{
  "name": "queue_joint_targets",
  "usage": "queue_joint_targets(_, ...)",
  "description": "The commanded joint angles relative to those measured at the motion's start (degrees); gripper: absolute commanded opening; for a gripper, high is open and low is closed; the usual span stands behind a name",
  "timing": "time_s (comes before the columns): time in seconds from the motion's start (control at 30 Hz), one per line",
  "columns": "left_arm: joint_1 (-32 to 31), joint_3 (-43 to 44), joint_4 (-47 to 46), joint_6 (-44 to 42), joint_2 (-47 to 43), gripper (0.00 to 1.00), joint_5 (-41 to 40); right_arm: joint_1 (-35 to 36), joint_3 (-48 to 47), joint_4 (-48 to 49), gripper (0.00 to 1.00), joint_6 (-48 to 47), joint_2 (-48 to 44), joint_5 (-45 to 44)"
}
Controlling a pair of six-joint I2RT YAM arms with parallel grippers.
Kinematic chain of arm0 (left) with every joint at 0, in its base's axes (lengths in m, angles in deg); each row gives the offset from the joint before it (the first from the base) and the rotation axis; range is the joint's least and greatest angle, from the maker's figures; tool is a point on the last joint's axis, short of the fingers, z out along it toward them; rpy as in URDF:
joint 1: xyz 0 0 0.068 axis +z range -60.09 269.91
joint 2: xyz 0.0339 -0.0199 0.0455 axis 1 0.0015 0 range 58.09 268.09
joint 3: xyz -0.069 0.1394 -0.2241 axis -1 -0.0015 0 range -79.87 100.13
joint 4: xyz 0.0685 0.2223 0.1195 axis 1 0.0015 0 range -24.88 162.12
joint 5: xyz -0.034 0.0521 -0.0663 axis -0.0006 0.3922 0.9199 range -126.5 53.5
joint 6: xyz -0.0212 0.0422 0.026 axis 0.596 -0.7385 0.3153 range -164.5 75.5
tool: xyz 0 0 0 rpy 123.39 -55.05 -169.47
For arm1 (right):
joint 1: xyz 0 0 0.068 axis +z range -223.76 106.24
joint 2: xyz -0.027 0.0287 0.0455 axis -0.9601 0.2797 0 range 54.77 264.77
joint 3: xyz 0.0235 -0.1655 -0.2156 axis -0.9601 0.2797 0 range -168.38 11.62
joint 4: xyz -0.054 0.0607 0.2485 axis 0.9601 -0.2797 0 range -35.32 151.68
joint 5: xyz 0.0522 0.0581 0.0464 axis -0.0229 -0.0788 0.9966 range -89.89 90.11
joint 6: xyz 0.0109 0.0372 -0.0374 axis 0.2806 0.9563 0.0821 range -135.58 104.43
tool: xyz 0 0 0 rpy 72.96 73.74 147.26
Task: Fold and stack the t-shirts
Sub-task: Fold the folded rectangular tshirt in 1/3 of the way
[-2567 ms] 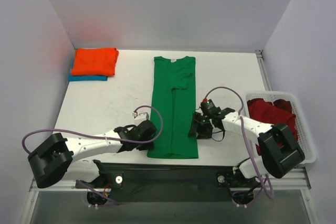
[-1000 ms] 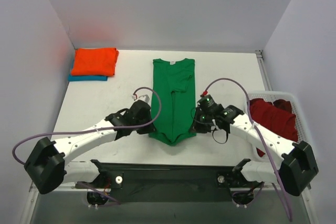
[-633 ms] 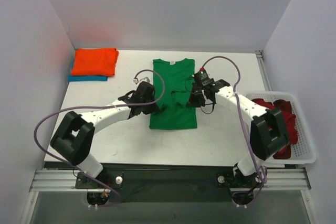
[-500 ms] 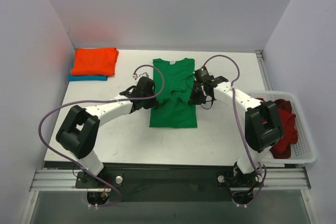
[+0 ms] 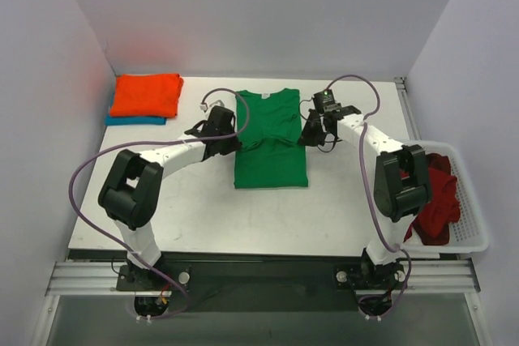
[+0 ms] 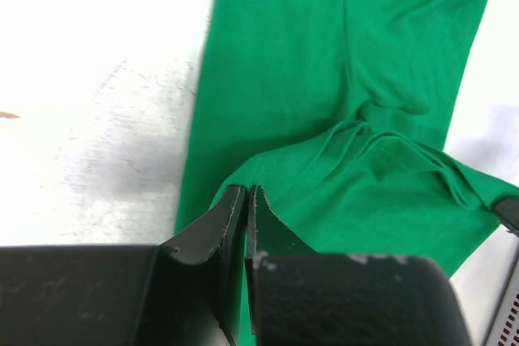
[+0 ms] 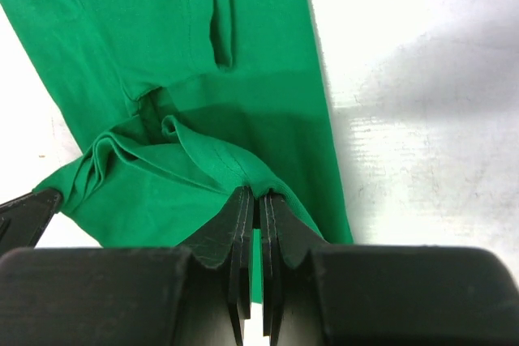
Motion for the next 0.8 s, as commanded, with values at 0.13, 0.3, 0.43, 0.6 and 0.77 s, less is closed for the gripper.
queue_joint_targets(0.13,2.2,4.1,-2.4,-1.8,1.9,0.00,2.4,-1.5,-4.1,-0.4,0.00,-1.9,3.9,2.8)
queue_joint_targets(0.3,3.0,7.0,-2.7,-3.5,5.4,0.00,4.7,-2.5,-6.7,-0.4,0.00,-2.7,6.6,3.8)
queue_joint_targets(0.43,4.3,7.3,-4.2,-4.6,6.0,0.16,6.2,-3.8,-8.6,-0.5,0.22,-3.6,9.1,5.3)
queue_joint_targets(0.6,6.3,4.9,-5.3,-6.4,2.2,0.69,5.6,-3.8,-8.8,-0.7,0.50,-5.5,7.1,4.8)
queue_joint_targets(0.77,4.0,4.6,-5.2,-8.3,-2.4,0.71,3.1,1.4,-8.8,-1.2,0.42,-6.7,4.1,0.9)
